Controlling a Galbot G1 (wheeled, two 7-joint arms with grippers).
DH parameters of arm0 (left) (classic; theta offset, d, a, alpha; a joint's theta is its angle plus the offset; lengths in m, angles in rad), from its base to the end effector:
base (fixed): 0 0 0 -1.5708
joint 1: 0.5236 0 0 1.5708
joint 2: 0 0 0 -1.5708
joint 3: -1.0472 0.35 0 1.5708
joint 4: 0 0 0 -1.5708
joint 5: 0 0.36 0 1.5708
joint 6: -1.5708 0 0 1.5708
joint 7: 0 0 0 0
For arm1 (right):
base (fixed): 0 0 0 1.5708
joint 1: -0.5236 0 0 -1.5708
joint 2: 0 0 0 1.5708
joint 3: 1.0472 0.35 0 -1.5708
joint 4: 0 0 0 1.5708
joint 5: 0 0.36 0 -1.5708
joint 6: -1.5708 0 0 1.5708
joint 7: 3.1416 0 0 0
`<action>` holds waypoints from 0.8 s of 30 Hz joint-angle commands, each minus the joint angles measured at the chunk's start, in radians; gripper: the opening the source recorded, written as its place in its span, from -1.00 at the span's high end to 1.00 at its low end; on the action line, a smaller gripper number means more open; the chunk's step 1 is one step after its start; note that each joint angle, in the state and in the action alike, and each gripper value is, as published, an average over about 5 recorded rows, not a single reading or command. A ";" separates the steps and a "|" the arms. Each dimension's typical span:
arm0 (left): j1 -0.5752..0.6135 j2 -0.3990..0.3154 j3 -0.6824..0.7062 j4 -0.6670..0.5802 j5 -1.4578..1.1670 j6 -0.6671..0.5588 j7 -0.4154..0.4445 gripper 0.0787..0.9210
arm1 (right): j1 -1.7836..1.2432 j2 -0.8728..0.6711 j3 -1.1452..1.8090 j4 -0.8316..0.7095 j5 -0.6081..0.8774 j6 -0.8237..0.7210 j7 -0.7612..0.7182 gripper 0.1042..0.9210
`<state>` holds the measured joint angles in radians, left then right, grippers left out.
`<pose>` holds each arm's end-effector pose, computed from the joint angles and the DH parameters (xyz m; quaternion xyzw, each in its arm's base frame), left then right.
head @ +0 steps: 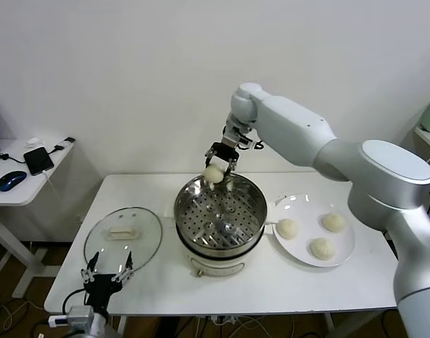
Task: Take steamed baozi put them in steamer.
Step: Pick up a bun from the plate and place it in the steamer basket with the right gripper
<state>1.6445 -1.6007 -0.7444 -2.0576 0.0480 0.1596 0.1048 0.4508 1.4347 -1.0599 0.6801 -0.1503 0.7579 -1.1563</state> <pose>0.1534 0.0642 -0.3264 0.0541 -0.9872 -0.0524 0.1407 0.6528 0.1388 -0.0505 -0.6677 0.1847 -0.7212 0.0068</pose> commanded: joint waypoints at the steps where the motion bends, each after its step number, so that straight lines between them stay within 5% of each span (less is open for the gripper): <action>1: 0.001 -0.005 0.000 0.000 0.001 0.000 -0.002 -0.77 | -0.019 0.026 -0.059 -0.004 -0.111 0.115 0.070 -0.31; 20: -0.006 -0.004 -0.004 0.015 -0.002 0.001 -0.001 -0.77 | -0.123 0.035 0.025 -0.035 -0.232 0.115 0.118 -0.31; 24: -0.008 -0.004 -0.003 0.017 -0.002 0.002 -0.001 -0.77 | -0.114 0.023 0.014 -0.018 -0.212 0.115 0.139 -0.48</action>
<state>1.6362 -1.6041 -0.7479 -2.0408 0.0461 0.1614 0.1035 0.3548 1.4509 -1.0575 0.6722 -0.3278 0.8239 -1.0501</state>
